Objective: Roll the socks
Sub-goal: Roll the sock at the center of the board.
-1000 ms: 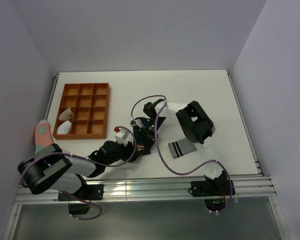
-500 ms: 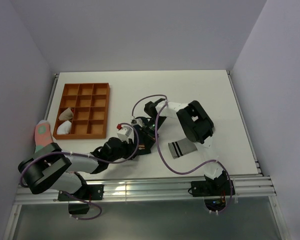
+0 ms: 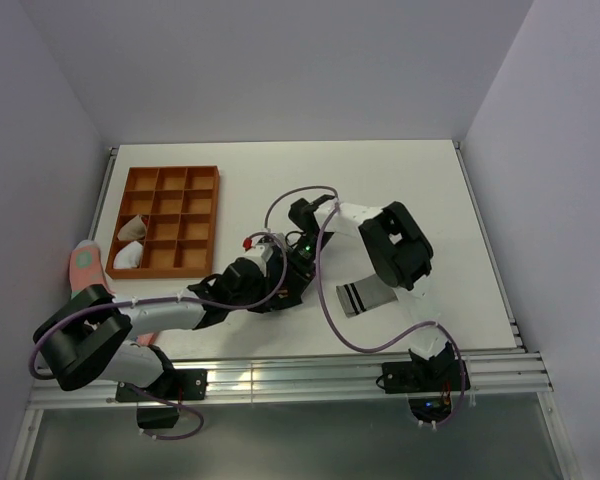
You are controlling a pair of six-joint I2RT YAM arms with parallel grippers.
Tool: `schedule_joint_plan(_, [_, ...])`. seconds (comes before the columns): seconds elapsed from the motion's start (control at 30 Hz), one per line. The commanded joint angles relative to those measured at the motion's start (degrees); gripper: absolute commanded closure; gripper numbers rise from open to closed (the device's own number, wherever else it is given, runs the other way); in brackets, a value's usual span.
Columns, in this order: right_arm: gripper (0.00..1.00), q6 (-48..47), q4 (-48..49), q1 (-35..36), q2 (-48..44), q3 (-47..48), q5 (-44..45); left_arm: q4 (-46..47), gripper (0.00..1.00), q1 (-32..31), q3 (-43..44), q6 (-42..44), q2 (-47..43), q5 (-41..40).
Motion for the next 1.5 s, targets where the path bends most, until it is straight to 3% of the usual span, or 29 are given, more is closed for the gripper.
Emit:
schedule_joint_plan(0.0, [0.51,2.02,5.47,-0.63,-5.53,-0.82,4.42,-9.69,1.00,-0.25,3.05,-2.44,-1.18,-0.31])
schedule_joint_plan(0.37, [0.49,7.03,14.53,-3.35,-16.15,-7.76,12.51,-14.78,1.00,-0.25,5.50,-5.34,2.07,2.67])
schedule_joint_plan(0.6, [0.48,3.79,24.19,-4.68,-29.08,-20.14,25.60,-19.53,1.00,-0.07,8.58,-6.92,2.95,7.77])
schedule_joint_plan(0.83, [0.52,-2.62,30.69,-3.80,-39.36,-30.86,26.58,-22.97,1.00,0.19,10.17,-6.66,5.59,13.21])
schedule_joint_plan(1.13, [0.51,-9.75,40.97,10.87,-52.98,-44.13,34.22,-27.71,1.00,0.98,12.71,-5.25,8.05,18.75])
schedule_joint_plan(1.47, [0.57,-14.50,46.97,22.47,-61.79,-51.97,34.05,-29.47,1.00,1.42,14.03,-4.11,10.86,21.31])
